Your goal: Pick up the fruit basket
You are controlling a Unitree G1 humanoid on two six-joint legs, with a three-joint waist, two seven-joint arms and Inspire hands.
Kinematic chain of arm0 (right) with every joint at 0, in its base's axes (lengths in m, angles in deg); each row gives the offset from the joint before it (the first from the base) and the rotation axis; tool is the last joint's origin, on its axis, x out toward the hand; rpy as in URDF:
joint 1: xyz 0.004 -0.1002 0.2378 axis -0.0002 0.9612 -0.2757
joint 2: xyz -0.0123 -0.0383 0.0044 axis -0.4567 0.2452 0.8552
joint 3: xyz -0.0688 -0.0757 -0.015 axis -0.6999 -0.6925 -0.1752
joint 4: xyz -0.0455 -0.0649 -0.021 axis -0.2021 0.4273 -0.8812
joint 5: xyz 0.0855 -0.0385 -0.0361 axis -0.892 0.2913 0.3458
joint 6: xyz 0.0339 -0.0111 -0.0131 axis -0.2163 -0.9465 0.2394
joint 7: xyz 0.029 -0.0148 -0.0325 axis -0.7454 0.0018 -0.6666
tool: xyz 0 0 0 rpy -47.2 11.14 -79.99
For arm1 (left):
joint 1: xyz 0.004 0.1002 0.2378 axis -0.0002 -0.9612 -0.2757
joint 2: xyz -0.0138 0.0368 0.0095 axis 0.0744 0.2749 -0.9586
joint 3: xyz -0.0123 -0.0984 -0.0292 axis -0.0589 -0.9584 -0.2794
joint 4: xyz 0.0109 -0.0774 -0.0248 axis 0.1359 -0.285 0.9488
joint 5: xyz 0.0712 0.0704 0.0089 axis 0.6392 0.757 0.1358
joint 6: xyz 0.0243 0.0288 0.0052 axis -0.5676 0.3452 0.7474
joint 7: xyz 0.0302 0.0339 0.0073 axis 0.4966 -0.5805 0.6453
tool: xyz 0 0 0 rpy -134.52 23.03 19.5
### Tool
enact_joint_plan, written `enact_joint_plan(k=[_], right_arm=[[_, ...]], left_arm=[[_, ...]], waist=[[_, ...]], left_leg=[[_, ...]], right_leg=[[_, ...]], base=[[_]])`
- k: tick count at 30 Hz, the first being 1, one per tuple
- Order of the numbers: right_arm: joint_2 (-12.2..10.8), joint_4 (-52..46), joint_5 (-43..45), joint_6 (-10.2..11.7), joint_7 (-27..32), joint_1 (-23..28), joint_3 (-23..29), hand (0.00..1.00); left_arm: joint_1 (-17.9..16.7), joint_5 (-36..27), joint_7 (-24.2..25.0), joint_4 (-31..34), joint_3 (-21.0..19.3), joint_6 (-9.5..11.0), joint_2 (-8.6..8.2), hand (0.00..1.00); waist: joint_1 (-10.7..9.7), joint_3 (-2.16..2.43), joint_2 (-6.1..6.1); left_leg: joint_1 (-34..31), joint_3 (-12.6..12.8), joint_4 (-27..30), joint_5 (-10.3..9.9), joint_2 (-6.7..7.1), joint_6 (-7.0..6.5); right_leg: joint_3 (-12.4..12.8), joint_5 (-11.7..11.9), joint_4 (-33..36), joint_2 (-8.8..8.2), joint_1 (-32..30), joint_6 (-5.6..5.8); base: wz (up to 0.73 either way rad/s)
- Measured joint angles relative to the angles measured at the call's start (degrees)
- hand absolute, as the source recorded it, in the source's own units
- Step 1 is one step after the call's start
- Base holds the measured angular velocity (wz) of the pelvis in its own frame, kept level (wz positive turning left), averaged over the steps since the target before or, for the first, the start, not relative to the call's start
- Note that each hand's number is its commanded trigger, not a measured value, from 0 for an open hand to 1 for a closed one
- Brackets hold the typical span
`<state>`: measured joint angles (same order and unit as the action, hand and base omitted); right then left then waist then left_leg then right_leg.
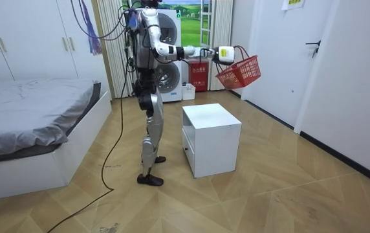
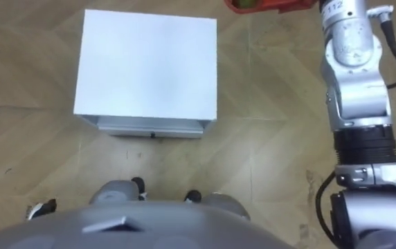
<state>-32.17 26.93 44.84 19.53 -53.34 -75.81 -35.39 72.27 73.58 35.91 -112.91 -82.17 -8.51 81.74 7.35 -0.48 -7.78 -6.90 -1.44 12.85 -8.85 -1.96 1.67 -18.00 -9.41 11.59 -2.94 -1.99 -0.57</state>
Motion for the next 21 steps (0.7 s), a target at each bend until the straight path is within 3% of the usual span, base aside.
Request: enact_joint_plan(k=[1, 4, 11, 15, 21], right_arm=[[0.0, 0.6, -0.3, -0.3, -0.3, 0.0, 0.0, 1.00], [0.0, 0.8, -1.2, -1.4, -1.1, 0.0, -1.3, 1.00], [-2.5, 6.5, -1.4, -1.4, -3.9, -0.6, -3.7, 1.00], [-2.7, 9.9, -1.8, -1.5, -3.8, -0.8, -4.2, 1.00], [-3.1, 14.4, -3.4, -1.6, -2.0, -2.5, -5.8, 1.00]], left_arm=[[-0.1, 0.0, 0.3, 0.1, 0.0, -0.4, -0.12, 0.00], [-0.3, -0.1, 0.9, 0.4, -0.1, -1.0, -0.03, 0.00], [0.4, 0.0, 1.0, 0.7, 0.0, -0.5, -0.24, 0.00], [0.6, 0.0, 1.5, 0.9, 0.1, -0.4, -0.10, 0.00], [0.6, -0.1, 1.3, 1.0, 0.2, -0.4, 1.39, 0.00]], waist=[[0.8, -0.06, 0.10], [2.2, -0.12, 0.20], [3.8, -0.30, 0.43], [4.9, -0.34, 0.34], [5.4, -0.49, -0.18]], left_leg=[[0.0, -0.2, 0.0, 0.1, 0.90, -0.21], [-0.4, -0.3, 0.0, 0.3, 1.80, -0.57], [-2.2, -1.0, 1.0, 0.2, 2.53, -1.52], [-3.7, -1.1, 1.9, 0.1, 2.78, -1.66], [-5.1, -1.9, 2.6, 0.1, 3.03, -1.79]], right_leg=[[-0.5, -0.2, 0.1, -0.42, 0.1, 0.37], [-1.0, -0.7, 0.2, -1.27, 0.2, 1.10], [-2.5, -2.1, 2.5, -2.30, -1.0, 1.16], [-2.7, -2.2, 3.3, -2.69, -2.4, 1.17], [-4.4, -2.2, 3.2, -2.96, -3.1, 1.23]], base=[[0.16], [0.13], [0.12], [0.03], [0.10]])
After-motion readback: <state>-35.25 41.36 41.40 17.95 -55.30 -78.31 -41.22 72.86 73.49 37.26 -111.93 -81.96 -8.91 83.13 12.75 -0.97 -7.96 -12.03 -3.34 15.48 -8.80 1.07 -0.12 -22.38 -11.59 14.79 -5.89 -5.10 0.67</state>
